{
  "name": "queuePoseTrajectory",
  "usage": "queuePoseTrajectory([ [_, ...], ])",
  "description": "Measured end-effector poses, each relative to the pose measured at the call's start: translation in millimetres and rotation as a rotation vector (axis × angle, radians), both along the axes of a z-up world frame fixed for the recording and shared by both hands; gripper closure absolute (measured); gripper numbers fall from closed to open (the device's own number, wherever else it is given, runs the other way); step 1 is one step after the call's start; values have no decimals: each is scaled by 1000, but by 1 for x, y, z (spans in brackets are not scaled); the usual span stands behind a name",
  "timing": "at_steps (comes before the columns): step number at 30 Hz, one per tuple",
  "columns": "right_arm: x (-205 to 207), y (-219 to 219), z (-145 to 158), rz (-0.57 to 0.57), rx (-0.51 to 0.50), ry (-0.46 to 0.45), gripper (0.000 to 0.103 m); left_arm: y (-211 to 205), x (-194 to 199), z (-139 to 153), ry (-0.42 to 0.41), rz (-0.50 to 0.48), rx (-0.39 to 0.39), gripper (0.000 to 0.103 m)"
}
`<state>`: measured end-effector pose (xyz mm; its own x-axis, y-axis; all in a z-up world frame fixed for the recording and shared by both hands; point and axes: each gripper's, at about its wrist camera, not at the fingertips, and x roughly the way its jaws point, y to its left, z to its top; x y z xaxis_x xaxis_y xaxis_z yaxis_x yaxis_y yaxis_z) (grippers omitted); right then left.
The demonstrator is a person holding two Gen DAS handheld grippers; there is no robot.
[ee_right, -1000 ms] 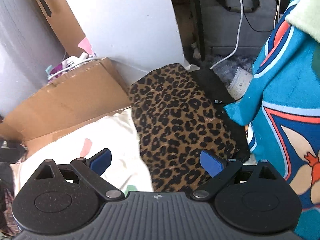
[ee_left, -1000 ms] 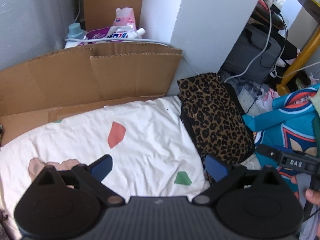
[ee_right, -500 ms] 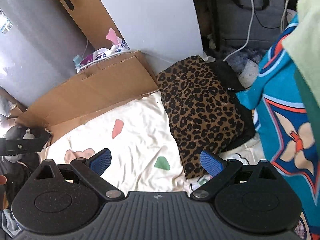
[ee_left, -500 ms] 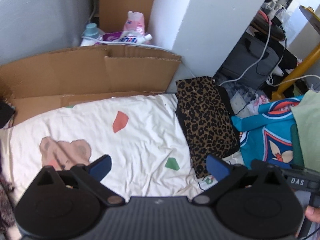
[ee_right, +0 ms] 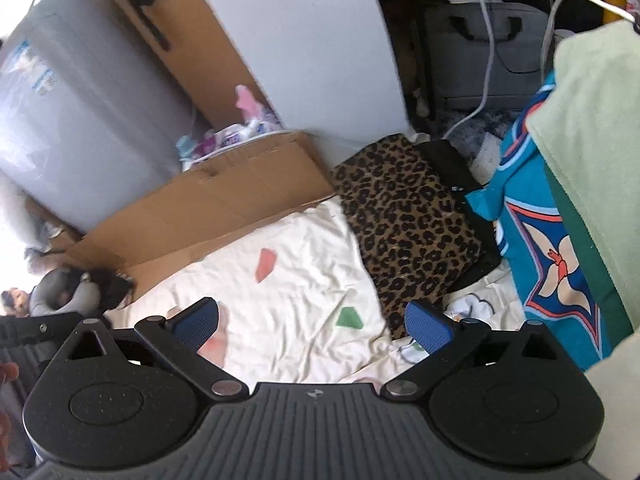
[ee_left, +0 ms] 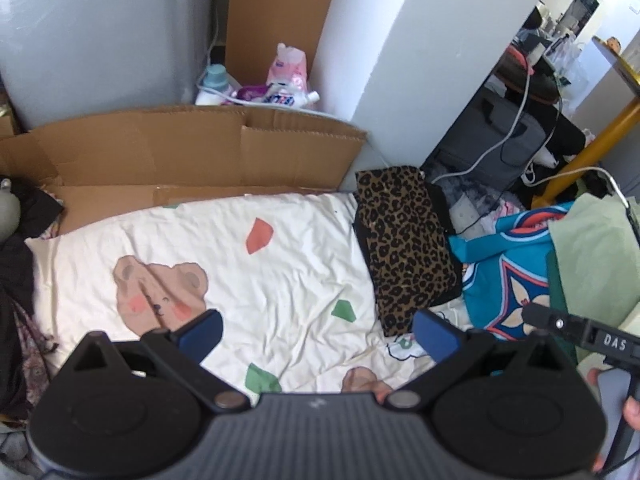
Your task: Fold clothes
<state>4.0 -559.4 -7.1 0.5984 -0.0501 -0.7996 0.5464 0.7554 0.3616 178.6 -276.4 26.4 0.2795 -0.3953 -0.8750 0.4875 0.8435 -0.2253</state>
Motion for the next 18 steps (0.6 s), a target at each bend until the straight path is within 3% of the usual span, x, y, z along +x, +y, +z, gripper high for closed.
queuePoseTrajectory([
  [11, -21, 49, 50, 58, 4, -26, 0, 60, -27, 59, -7, 64, -32, 1],
  [15, -31, 62, 62, 32, 5, -14, 0, 84, -36, 87, -38, 88, -1, 0],
  [18, -39, 75, 72, 25, -2, -22, 0, 105, -48, 101, -58, 91, -40, 0],
])
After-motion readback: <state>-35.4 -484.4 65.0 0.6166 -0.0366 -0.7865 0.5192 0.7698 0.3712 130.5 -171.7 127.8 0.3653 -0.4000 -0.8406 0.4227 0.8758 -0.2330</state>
